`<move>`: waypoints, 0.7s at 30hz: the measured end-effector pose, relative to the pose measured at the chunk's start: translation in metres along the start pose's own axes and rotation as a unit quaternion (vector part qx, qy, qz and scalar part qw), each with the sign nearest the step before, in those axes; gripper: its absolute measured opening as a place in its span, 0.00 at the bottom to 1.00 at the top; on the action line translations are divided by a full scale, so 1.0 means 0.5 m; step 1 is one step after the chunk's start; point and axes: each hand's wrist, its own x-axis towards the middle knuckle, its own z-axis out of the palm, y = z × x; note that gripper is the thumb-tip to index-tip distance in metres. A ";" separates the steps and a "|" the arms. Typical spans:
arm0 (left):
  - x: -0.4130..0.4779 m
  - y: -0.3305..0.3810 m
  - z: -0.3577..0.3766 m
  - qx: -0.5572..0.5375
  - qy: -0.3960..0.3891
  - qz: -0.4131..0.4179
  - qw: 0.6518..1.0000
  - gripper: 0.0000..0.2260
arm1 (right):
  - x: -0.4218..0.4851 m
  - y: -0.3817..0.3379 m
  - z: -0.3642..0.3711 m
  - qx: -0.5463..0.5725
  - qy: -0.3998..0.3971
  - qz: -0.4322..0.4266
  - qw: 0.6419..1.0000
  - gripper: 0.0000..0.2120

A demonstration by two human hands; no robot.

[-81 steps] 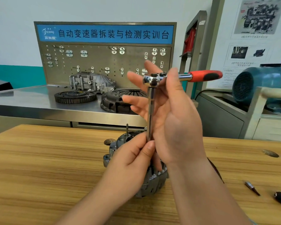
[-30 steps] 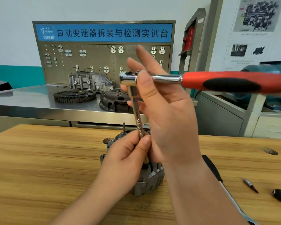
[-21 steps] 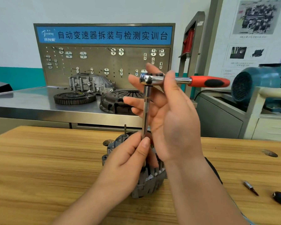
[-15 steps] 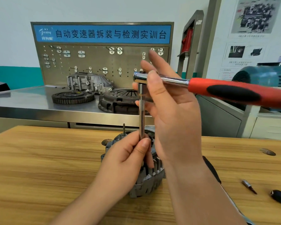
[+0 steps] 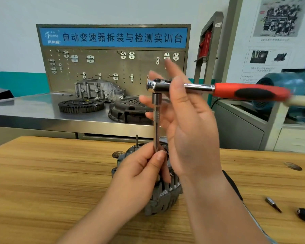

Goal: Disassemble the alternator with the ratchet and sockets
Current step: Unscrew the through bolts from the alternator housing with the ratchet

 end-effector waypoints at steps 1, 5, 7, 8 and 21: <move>0.002 0.000 0.000 0.004 0.002 -0.006 1.000 0.12 | 0.000 -0.001 0.000 -0.031 0.003 -0.040 0.999 0.14; 0.001 -0.002 -0.003 -0.007 -0.001 -0.007 1.000 0.14 | -0.002 -0.001 0.005 -0.069 -0.021 -0.080 0.994 0.14; 0.000 0.001 -0.006 -0.039 -0.010 -0.009 0.999 0.14 | -0.001 -0.004 0.005 0.000 -0.028 -0.023 0.999 0.13; 0.000 0.003 -0.007 -0.050 -0.018 -0.009 0.999 0.15 | -0.002 -0.003 0.003 0.032 -0.030 0.006 0.999 0.14; -0.001 -0.008 0.003 -0.007 0.000 0.006 1.000 0.13 | -0.001 -0.001 0.004 -0.009 -0.037 -0.046 0.998 0.15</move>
